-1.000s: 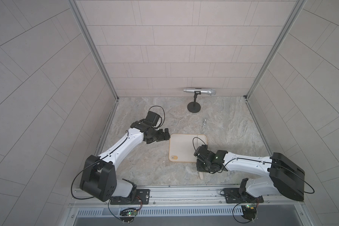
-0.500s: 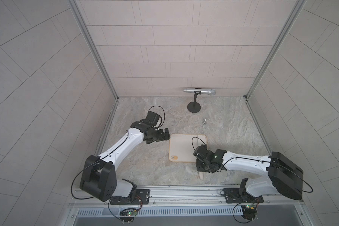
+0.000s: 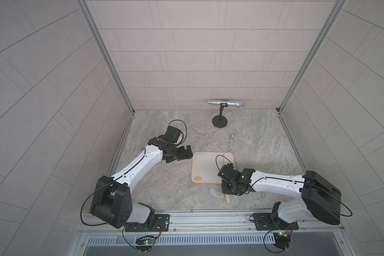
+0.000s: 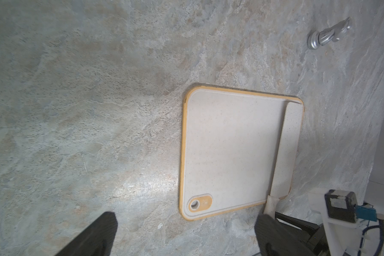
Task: Align the knife with the edge of the cutting board
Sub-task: Adjust the knife at the edge of the cutting board.
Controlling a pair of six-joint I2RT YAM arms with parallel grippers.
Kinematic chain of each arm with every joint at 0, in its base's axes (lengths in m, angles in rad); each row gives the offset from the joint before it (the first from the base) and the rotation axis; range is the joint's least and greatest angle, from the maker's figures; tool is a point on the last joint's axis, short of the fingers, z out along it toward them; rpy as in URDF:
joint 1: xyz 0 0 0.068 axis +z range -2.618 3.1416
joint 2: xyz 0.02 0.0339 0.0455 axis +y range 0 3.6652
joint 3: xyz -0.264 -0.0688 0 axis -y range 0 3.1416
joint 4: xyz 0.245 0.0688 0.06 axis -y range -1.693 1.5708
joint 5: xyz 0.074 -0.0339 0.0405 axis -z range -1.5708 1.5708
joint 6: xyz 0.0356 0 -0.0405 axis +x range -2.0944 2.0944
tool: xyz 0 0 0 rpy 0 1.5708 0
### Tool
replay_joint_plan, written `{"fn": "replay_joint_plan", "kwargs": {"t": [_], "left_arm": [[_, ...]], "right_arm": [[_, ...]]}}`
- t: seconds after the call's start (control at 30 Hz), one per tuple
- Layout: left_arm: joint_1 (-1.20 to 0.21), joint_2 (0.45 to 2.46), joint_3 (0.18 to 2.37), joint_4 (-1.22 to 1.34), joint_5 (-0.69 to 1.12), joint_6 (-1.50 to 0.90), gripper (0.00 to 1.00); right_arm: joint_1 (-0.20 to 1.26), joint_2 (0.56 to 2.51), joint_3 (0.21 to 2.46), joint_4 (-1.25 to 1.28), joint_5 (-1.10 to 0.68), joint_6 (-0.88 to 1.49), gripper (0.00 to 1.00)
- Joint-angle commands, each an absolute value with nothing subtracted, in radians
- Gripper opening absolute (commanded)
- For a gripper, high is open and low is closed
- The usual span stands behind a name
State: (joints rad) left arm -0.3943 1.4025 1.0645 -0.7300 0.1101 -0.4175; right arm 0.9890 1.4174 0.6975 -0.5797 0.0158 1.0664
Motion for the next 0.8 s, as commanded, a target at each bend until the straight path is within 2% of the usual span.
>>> {"fn": "replay_joint_plan", "kwargs": {"t": [0.0, 0.77], "left_arm": [[-0.400, 1.396, 1.066, -0.749, 0.110, -0.401, 1.00], [-0.402, 1.398, 1.066, -0.751, 0.109, -0.400, 1.00]], "right_arm": [[0.994, 1.445, 0.706, -0.616, 0.052, 1.048, 0.10], [0.992, 1.479, 0.757, -0.692, 0.098, 1.063, 0.05]]}}
